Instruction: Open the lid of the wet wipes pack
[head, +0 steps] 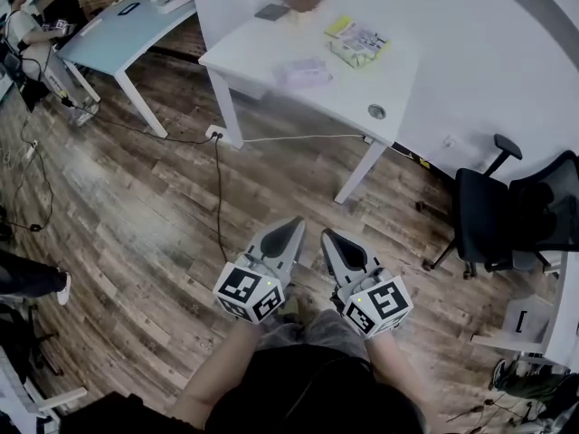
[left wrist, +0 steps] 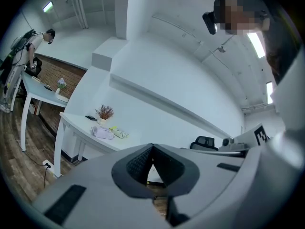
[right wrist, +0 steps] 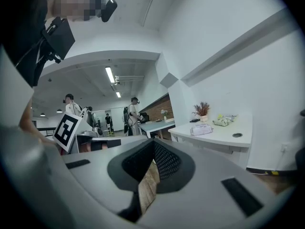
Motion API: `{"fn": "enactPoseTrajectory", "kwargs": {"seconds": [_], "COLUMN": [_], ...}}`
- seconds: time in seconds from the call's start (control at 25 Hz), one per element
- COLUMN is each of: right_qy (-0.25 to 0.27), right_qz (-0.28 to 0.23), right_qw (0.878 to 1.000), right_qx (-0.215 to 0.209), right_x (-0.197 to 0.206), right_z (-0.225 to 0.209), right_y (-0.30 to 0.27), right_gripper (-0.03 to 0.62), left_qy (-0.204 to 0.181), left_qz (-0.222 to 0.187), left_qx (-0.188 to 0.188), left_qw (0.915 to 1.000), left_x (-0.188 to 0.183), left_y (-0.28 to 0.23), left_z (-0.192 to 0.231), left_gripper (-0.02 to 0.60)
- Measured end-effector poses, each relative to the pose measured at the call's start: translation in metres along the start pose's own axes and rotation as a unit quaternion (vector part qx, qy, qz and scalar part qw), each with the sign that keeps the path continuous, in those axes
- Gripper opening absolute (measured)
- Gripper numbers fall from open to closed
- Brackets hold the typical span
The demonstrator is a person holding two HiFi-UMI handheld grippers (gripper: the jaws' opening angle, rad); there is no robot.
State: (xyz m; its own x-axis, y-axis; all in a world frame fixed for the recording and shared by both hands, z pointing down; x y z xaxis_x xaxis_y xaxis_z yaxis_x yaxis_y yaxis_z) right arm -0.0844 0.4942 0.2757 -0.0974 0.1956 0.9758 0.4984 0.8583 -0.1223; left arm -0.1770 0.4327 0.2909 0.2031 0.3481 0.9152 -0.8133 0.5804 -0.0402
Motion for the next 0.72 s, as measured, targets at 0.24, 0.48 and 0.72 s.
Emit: {"fn": "enactPoseTrajectory", "kwargs": {"seconds": [0.24,0.48,0.72], "right_qy": [-0.014,-0.018,-0.021], "right_qz": [-0.012,-0.002,-0.004], "right_qw": [1.0,1.0,0.999], "right_qx": [-0.009,-0.026,-0.049], "right_x": [-0.006,-0.004,-0.012], "right_z": [-0.009,-0.032,-0.059], "right_y": [-0.012,-0.034,-0.067], "right_gripper": [0.02,0.02,0.02], "left_qy": [0.004,0.008,0.012], "left_qz": [-0.007,-0.012,-0.013], "left_qx": [-0.001,-0.028,-0.06], "left_qw": [1.0,0.9995,0.998], "left_x": [-0.009,-0.012,-0.02], "left_y": [-0.01,-0.024,-0.044], "left_z": [0.009,0.028,0.057], "left_gripper": [0.012,0.012,0.012]}}
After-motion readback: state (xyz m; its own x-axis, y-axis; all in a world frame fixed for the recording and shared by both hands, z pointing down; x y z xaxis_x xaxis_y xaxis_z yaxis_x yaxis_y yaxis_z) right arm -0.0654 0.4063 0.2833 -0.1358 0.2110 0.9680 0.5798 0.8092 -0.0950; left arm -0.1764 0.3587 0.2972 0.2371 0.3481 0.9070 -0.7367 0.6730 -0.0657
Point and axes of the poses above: the fingertips, and each gripper's own axes: y backward along the fingers, z to its left, x out of its underside, the point moved 5 cm from there along y, backward along the fingers, and after that the axes turned 8 degrees about -x, right-handed, at the moved point
